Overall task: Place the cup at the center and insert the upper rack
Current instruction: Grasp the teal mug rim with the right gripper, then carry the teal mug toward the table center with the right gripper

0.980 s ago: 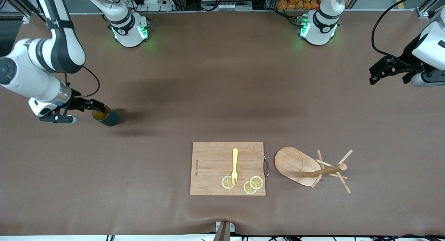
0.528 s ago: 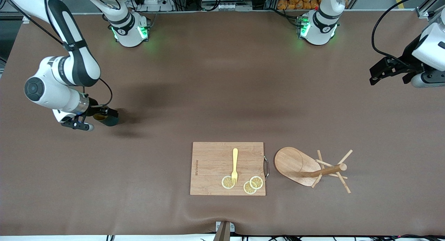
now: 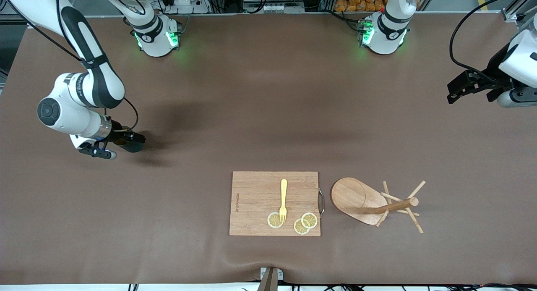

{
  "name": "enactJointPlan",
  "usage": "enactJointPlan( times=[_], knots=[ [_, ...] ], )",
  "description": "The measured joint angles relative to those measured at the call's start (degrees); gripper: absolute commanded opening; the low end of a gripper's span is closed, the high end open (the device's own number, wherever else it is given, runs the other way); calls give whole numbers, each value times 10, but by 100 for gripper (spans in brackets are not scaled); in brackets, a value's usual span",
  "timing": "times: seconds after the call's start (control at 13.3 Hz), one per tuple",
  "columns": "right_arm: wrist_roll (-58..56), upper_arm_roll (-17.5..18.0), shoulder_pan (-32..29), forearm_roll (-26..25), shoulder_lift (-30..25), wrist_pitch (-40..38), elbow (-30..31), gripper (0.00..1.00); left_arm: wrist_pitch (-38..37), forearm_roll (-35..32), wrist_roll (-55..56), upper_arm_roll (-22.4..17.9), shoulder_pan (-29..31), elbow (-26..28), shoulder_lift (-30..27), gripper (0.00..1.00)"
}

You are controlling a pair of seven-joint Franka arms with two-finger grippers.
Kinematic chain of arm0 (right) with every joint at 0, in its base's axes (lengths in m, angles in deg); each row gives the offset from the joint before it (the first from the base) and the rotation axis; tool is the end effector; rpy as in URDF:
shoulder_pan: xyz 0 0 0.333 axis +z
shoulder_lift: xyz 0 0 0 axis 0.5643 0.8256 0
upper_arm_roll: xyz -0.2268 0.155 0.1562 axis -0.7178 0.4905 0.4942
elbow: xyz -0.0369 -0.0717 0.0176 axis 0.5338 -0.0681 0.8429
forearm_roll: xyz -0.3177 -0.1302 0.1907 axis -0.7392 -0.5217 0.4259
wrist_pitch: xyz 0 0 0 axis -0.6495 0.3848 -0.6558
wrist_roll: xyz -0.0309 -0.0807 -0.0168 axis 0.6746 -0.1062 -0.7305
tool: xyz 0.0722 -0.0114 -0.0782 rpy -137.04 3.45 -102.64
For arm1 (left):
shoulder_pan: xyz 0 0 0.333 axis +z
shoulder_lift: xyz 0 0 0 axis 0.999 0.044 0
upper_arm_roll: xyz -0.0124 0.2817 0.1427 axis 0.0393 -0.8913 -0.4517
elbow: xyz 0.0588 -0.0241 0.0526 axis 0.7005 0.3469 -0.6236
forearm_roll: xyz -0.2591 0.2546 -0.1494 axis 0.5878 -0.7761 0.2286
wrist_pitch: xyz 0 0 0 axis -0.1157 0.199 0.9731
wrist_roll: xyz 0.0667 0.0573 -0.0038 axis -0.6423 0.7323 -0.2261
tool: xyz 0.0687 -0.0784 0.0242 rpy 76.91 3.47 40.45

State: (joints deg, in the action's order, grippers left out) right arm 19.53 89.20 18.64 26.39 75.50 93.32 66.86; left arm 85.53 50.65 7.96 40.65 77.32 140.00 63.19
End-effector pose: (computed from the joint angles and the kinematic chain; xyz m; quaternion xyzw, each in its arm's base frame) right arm 0.5307 -0.0193 0.2447 -0.9885 0.1216 0.0749 0.0506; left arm 0.5512 -0.0603 0.6422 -0.9996 -0.0223 -0.0169 0.0076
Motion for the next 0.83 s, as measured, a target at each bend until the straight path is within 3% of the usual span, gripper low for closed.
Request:
enactJointPlan(
  times=[0.08,0.23,0.3,0.83],
  knots=[
    [0,-1,-2,0,3,4,0,31,0,0,0,0,0,0,0,100],
    [0,-1,-6,0,4,6,0,4,0,0,0,0,0,0,0,100],
    [0,-1,-7,0,4,7,0,0,0,0,1,0,0,0,0,100],
    [14,0,-12,-1,-3,2,-6,0,3,0,1,0,0,0,4,100]
  ],
)
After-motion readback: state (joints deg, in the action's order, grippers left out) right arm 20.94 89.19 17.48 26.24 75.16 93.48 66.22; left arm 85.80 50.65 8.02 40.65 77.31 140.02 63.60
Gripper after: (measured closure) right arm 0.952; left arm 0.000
